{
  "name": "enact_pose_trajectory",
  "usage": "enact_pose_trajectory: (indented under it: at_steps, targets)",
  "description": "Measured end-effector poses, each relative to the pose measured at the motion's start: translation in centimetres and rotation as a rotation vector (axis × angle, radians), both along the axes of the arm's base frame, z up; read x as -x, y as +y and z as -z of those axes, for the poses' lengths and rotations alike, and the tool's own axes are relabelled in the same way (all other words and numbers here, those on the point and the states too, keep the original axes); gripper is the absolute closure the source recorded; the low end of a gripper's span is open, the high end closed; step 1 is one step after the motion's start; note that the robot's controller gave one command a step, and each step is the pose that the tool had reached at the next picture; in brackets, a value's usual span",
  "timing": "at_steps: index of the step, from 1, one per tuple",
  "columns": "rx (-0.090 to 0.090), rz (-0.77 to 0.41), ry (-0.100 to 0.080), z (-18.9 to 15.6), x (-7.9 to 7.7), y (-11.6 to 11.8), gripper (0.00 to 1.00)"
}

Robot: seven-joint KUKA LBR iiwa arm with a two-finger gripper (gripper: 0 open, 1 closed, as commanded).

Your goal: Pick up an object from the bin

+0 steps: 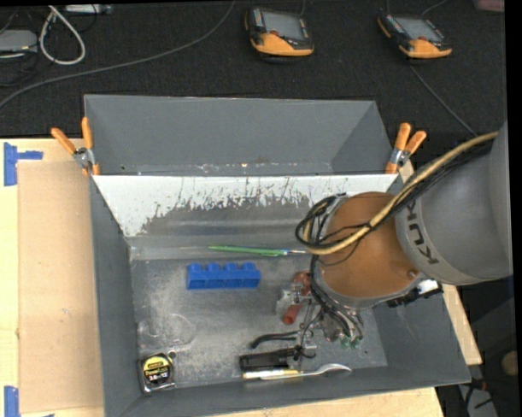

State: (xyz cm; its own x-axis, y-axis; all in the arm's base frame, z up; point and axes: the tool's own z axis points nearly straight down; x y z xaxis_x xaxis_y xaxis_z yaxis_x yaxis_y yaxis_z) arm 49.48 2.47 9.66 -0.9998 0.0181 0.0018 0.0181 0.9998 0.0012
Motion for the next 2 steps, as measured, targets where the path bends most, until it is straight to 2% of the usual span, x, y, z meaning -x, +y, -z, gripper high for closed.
enact_pose_trajectory:
  at_steps: [1,2]
  targets:
    - [-0.002,-0.366,-0.007,2.0,-5.7,-2.8,0.0]
    - [-0.003,-0.266,0.009,0.7,-4.9,-3.1,0.0]
